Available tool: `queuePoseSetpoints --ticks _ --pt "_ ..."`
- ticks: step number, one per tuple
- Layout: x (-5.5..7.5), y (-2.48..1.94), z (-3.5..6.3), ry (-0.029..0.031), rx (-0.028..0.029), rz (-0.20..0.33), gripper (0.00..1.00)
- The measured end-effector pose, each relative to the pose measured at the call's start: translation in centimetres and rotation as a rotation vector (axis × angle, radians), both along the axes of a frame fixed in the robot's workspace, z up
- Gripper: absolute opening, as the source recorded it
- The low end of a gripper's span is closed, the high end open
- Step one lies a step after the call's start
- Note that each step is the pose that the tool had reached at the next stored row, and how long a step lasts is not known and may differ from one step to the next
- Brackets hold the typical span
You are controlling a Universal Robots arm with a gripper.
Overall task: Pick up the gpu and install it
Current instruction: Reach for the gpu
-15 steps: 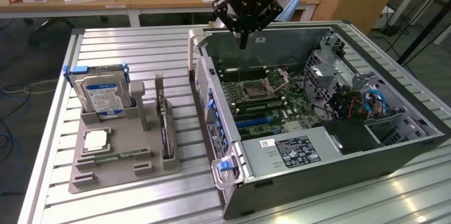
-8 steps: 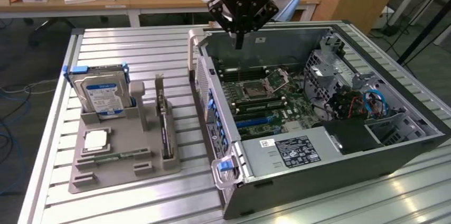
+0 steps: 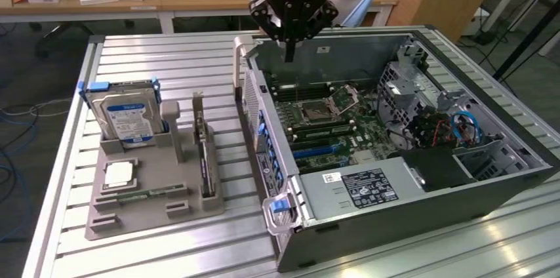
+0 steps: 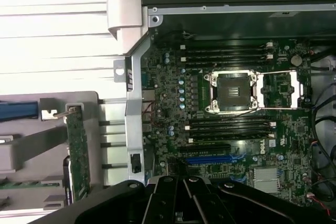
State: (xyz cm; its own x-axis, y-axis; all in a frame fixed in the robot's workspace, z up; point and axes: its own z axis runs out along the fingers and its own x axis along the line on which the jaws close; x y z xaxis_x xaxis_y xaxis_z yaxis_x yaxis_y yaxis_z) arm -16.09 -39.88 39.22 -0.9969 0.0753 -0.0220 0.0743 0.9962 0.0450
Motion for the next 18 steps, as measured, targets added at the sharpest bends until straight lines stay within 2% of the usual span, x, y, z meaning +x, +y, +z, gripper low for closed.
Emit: queuePoseSetpoints --ticks 18 --pt "-3.0 0.00 -0.09 0.0011 0.0000 0.000 0.11"
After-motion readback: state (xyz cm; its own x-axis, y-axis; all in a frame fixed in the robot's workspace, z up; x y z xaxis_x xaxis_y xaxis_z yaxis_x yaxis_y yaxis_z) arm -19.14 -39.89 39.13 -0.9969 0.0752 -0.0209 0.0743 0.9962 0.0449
